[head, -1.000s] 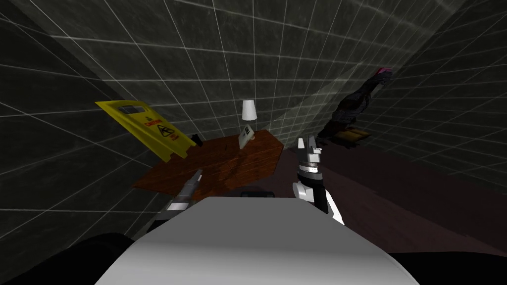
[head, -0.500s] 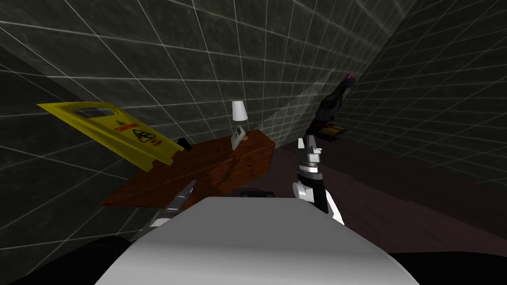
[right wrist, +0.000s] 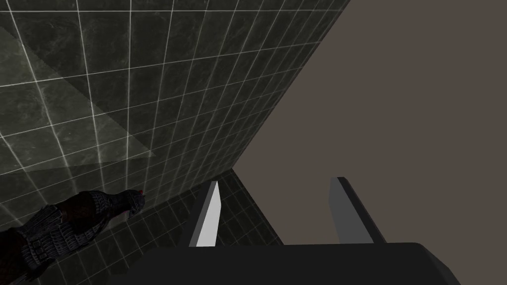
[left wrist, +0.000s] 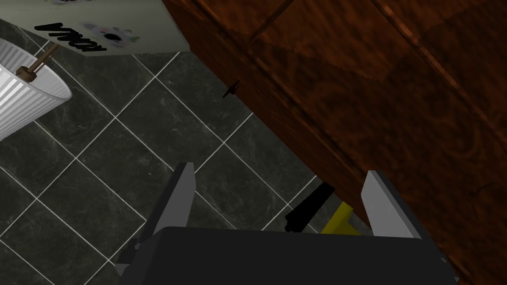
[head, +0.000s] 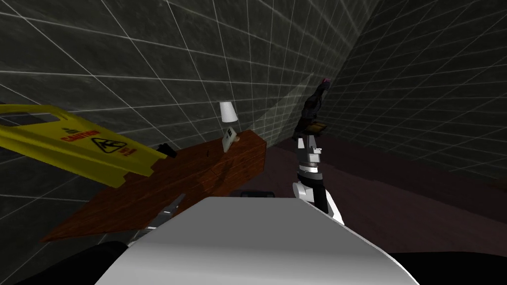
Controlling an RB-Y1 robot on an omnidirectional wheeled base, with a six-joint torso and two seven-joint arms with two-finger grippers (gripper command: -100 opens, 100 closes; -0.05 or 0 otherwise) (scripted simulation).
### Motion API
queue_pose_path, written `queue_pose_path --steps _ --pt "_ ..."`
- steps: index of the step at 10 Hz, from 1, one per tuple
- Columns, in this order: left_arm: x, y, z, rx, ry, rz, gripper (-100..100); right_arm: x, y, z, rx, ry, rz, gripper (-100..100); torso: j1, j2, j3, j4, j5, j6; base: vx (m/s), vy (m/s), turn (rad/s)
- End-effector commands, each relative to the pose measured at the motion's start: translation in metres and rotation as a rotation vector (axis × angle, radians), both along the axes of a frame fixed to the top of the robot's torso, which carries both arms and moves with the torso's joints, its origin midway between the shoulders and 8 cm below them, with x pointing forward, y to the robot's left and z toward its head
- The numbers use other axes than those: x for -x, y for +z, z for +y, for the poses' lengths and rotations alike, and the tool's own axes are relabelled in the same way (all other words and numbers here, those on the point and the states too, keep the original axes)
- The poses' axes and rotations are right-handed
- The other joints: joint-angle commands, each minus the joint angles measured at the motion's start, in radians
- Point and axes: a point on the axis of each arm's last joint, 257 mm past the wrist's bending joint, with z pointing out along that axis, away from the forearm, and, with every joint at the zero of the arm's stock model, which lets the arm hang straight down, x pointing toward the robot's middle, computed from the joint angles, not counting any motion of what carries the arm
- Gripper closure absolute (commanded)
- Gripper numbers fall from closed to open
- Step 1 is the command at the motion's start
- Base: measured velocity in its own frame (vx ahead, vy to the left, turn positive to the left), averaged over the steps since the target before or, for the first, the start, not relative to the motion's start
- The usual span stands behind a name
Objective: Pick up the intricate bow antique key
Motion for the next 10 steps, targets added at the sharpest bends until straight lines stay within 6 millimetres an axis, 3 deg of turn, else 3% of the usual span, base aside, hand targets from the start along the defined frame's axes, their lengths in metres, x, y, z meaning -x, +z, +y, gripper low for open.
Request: queue_pose_path --steps 1,2,4,5,7,8,10 --pt "0.032 -0.013 0.026 -0.01 0.043 0.102 -100 0.0 0.0 0.0 0.0 0.0 0.0 0 0.0 0.0 0.0 0.0 0.0 0.0 0.01 -0.063 -0.404" --pt "0.035 -0.014 0.026 -0.011 0.042 0.111 -100 0.0 0.0 0.0 0.0 0.0 0.0 0 0.0 -0.001 0.0 0.0 0.0 0.0 0.013 -0.04 -0.167" --pt "0.079 -0.025 0.056 -0.021 0.096 0.241 -100 0.0 0.0 0.0 0.0 0.0 0.0 0 0.001 -0.002 -0.001 0.0 0.0 0.0 0.027 -0.044 -0.352" --pt "0.081 -0.026 0.059 -0.025 0.093 0.249 -100 0.0 0.0 0.0 0.0 0.0 0.0 0 0.001 -0.002 -0.001 0.0 0.0 0.0 0.032 -0.027 -0.142" --pt "0.123 -0.032 0.087 -0.033 0.147 0.365 -100 0.0 0.0 0.0 0.0 0.0 0.0 0 0.001 -0.003 -0.002 -0.001 0.0 0.0 0.053 -0.034 -0.356" --pt "0.122 -0.033 0.088 -0.037 0.139 0.373 -100 0.0 0.0 0.0 0.0 0.0 0.0 0 0.002 -0.004 -0.002 -0.001 0.0 0.0 0.047 -0.013 -0.142" --pt "0.158 -0.035 0.115 -0.047 0.184 0.48 -100 0.0 0.0 0.0 0.0 0.0 0.0 0 0.002 -0.004 -0.002 -0.001 0.001 0.0 0.059 -0.018 -0.352"
